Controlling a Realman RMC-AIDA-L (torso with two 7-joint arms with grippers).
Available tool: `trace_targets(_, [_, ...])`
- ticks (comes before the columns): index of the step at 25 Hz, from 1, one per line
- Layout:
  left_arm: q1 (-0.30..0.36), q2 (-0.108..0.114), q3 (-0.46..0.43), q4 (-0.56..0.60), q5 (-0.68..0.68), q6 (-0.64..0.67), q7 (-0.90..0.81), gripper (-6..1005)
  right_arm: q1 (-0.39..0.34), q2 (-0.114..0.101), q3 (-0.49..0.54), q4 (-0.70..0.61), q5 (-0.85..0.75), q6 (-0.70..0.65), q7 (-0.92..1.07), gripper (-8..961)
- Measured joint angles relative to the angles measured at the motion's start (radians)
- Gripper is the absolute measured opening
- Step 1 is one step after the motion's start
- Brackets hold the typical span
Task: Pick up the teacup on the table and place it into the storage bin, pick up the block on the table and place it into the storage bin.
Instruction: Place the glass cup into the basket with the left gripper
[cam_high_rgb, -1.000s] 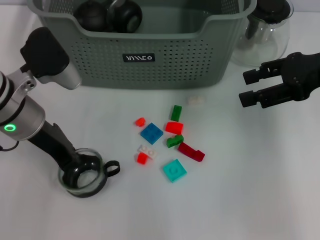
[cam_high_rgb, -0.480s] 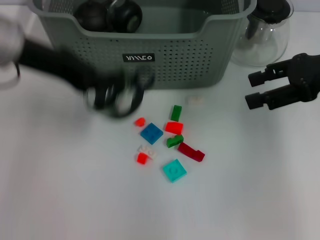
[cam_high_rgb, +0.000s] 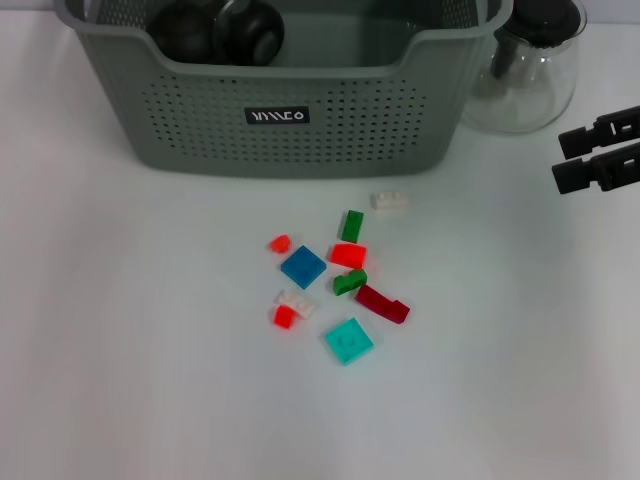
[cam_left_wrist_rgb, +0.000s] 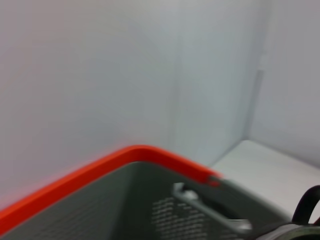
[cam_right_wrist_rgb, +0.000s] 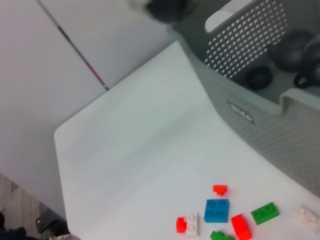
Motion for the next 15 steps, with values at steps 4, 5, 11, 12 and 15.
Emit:
trace_targets(4, [-0.036, 0.012, 0.058, -0.088, 0.068, -0.12, -0.034, 38, 0.002, -0.005, 0.008, 0.0, -0.001, 0.0, 0.014, 812])
trace_targets(5, [-0.077, 0.018, 0.096, -0.18, 0.131, -0.22, -0.059, 38, 0.002, -0.006, 0.009, 0.002, -0.001, 0.001, 0.016, 812])
trace_targets(11, [-0.177, 0.014, 0.127, -0.359, 0.271, -0.367, -0.09, 39, 0.002, -0.01, 0.011, 0.006, -0.007, 0.007, 0.025, 811])
trace_targets(12, [-0.191, 0.009, 0.135, -0.381, 0.296, -0.391, -0.099, 39, 0.001, -0.01, 0.013, 0.007, -0.015, 0.007, 0.025, 811])
trace_targets(15, [-0.212, -0.011, 0.17, -0.417, 0.366, -0.461, -0.132, 39, 0.002, -0.008, 0.022, 0.008, -0.045, 0.008, 0.026, 810])
